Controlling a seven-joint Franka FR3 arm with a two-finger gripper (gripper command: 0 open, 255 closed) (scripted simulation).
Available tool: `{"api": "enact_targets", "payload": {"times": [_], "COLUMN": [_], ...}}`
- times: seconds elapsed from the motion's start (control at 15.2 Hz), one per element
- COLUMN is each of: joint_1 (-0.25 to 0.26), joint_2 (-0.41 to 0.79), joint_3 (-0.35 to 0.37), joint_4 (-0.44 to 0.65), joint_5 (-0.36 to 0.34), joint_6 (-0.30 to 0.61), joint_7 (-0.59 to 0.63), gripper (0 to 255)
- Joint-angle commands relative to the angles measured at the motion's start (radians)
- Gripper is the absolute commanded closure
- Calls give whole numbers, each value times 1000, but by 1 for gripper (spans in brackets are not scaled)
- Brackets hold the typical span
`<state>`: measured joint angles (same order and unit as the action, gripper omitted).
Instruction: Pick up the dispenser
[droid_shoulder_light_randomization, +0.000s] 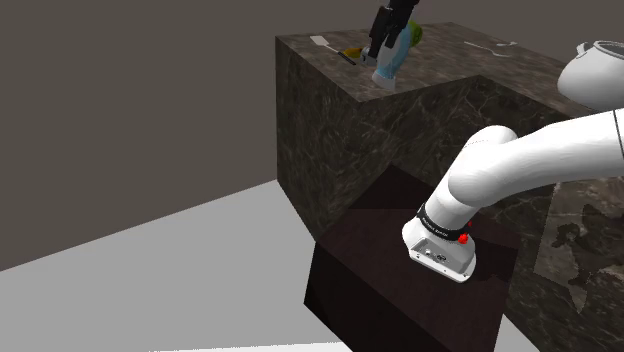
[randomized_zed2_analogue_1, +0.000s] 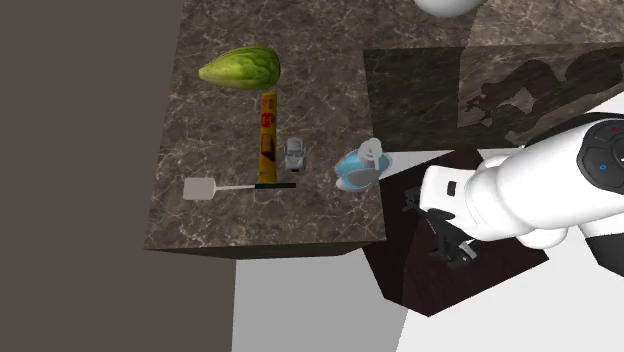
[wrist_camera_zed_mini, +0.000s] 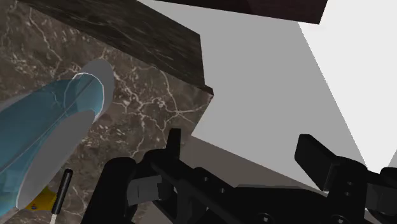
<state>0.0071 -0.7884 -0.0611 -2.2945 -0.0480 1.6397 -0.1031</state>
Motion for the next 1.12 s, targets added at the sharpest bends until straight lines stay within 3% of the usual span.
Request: {"api": "enact_targets", "payload": {"times": [0.0,0.59,1.06], "joint_1": [0,39,112], "joint_2": [0,121,332], "joint_3": [0,-280,-504], "joint_4": [0,63,224], "joint_5": [0,-94,-81], "joint_6": [0,60,101], "joint_7": [0,-445,-807], "gripper": [0,0,0]}}
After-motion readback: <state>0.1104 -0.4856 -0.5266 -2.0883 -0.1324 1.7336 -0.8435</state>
